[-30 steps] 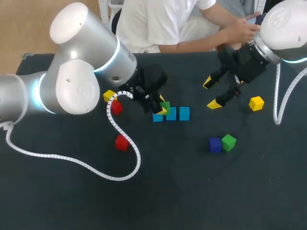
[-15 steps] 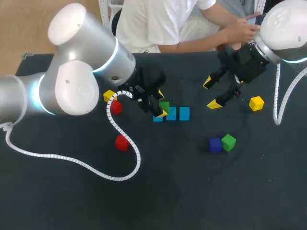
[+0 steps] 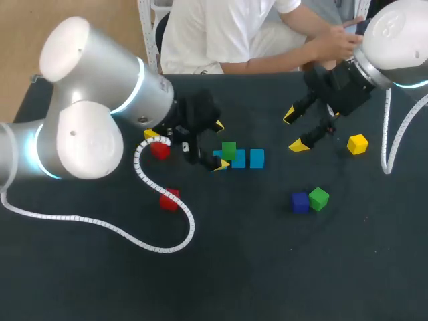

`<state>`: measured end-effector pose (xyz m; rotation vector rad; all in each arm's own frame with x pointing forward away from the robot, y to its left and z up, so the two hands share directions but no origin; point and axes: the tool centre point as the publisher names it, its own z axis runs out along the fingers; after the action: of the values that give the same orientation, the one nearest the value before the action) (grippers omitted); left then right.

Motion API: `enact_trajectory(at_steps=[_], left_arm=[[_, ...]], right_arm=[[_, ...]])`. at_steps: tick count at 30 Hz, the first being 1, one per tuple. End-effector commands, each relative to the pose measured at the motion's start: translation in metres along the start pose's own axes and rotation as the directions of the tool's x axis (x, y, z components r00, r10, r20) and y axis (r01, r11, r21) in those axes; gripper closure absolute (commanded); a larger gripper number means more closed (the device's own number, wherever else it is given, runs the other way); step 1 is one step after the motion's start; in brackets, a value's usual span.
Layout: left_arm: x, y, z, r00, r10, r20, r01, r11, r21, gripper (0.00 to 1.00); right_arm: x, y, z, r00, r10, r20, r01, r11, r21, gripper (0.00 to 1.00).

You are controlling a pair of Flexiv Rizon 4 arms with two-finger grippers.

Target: Place the blue cubes, place green cubes on the blue cubes, place the yellow cubes on the green cubes, then place the red cubes on the yellow cubes, and place purple cube on the red cubes.

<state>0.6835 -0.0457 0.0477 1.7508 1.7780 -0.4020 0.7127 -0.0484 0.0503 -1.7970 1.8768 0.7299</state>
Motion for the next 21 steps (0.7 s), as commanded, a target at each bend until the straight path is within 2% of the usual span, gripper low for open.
enact_trajectory(at_steps=[1,8,21], left_arm=[[0.010,-0.005,-0.010,0.985,0.044,0.169,-0.047,0.999,0.013,0.00],[0.015,-0.010,-0.018,0.964,0.073,0.257,-0.078,0.997,0.008,0.00],[0.018,-0.014,-0.028,0.964,0.068,0.257,-0.071,0.998,0.002,0.00]], right_arm=[[0.000,0.001,0.000,1.000,-0.001,0.001,0.001,1.000,0.002,0.00],[0.000,0.001,0.000,1.000,-0.001,0.001,0.001,1.000,0.002,0.00],[0.000,0.001,0.000,1.000,-0.001,0.001,0.001,1.000,0.002,0.00]])
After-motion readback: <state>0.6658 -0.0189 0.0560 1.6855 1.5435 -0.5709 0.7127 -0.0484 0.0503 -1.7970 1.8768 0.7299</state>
